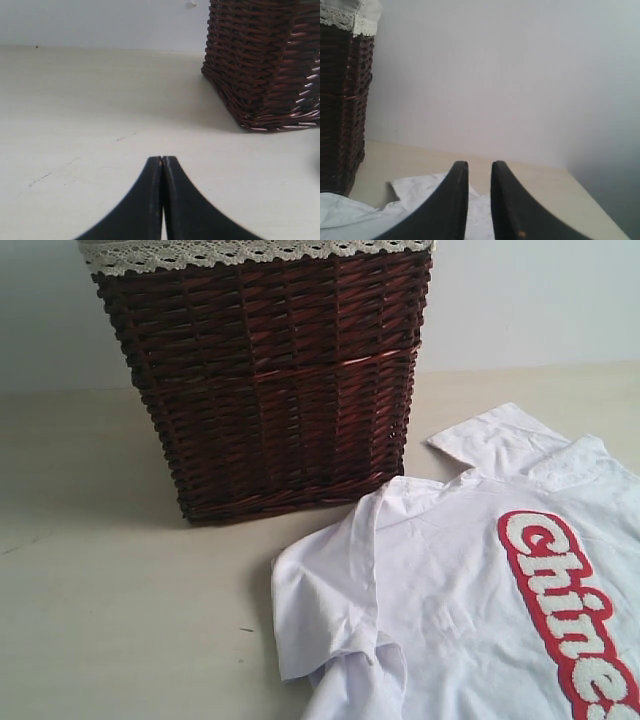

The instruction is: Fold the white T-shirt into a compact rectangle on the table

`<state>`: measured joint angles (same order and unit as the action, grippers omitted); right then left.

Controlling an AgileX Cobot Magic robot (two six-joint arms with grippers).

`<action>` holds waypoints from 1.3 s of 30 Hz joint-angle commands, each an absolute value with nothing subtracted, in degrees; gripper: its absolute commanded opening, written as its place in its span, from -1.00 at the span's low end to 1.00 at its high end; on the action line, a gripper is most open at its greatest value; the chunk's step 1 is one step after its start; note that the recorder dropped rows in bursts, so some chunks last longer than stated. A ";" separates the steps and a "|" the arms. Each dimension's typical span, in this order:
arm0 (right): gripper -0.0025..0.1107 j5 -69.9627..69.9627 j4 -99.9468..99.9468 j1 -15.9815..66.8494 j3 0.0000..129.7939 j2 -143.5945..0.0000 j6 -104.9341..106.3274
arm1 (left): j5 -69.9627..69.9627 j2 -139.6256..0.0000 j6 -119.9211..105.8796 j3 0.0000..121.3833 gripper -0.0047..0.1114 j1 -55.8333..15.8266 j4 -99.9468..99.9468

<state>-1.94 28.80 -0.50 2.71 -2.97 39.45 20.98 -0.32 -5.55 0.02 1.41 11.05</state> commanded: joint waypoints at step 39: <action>-0.65 -16.24 -6.08 -0.64 0.00 -0.66 0.00 | 23.37 -31.13 -5.91 11.54 -0.92 0.03 13.82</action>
